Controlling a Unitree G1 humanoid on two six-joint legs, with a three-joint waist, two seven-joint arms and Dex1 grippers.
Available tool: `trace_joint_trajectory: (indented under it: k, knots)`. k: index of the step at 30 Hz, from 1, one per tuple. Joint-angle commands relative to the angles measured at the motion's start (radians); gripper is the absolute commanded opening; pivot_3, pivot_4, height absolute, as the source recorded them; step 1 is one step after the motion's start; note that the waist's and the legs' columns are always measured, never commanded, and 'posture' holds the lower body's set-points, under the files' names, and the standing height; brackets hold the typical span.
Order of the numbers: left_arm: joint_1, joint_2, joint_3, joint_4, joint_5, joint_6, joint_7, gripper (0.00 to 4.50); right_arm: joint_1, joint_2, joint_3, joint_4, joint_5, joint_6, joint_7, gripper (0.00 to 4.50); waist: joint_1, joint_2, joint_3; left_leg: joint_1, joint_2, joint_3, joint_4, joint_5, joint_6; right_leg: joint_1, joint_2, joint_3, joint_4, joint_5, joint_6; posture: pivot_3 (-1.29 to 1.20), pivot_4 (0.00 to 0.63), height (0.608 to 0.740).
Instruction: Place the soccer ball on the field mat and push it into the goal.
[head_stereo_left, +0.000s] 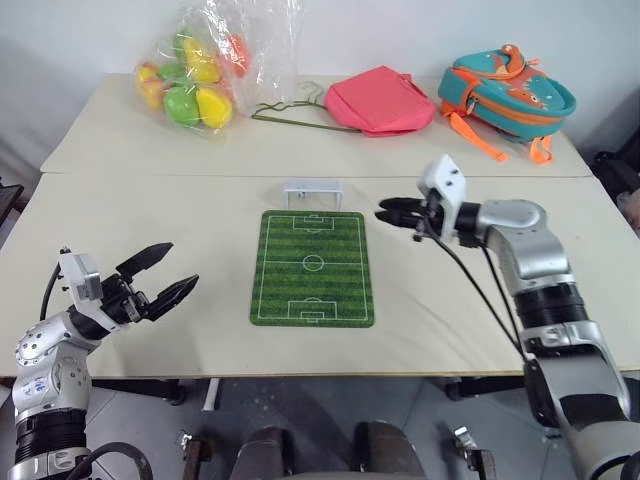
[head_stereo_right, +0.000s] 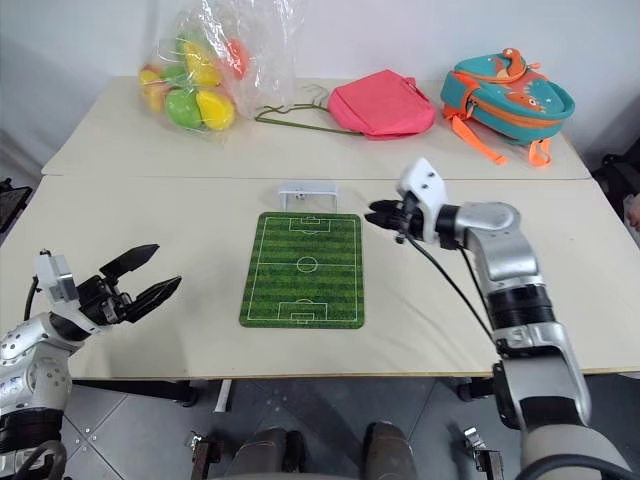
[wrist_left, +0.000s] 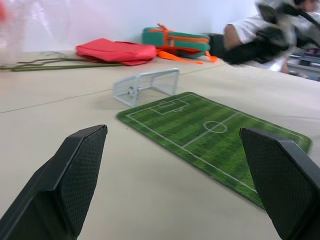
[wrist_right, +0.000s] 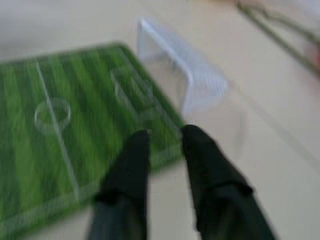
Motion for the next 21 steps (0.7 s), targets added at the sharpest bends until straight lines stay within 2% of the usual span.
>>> trace_joint_trajectory:
  k: [1,5,7,16,21]
  knots:
    - [0.006,0.022,0.023,-0.012,0.01,0.023,0.04,4.5,0.067,-0.07,-0.057,-0.042,0.062,-0.017,0.106,2.48,0.0,0.0,0.0,0.0,0.0,0.0,0.0,0.0,0.0,0.0,0.0,0.0,0.0,0.0,0.0,0.0,0.15,0.74]
    - [0.023,0.023,0.036,-0.025,0.055,-0.018,0.099,4.5,0.167,-0.146,-0.11,-0.013,0.09,-0.082,0.191,3.85,0.005,0.0,0.0,0.0,0.0,0.0,0.0,0.0,0.0,0.0,0.0,0.0,-0.001,0.0,0.0,0.0,0.15,0.74]
    - [0.046,0.037,0.043,-0.04,0.048,0.033,0.124,4.5,0.209,-0.168,-0.133,0.0,0.097,-0.113,0.214,4.46,0.005,0.0,0.0,0.0,0.0,0.001,0.0,0.0,0.0,0.0,0.0,0.001,-0.001,0.0,0.0,0.0,0.15,0.74]
    - [0.137,0.083,0.1,-0.064,0.01,0.032,0.028,4.5,0.317,-0.21,-0.223,-0.019,0.182,-0.146,0.301,4.46,0.009,0.0,0.001,0.0,0.003,0.001,0.001,0.0,0.0,0.0,0.0,0.001,-0.001,0.0,0.0,0.0,0.15,0.74]
    - [0.133,0.103,0.115,-0.051,0.015,0.032,0.004,4.5,0.312,-0.203,-0.216,-0.024,0.167,-0.136,0.259,4.46,0.009,0.0,0.001,0.001,0.004,0.002,0.002,0.0,0.0,0.001,0.0,0.001,-0.001,0.0,0.0,0.0,0.15,0.74]
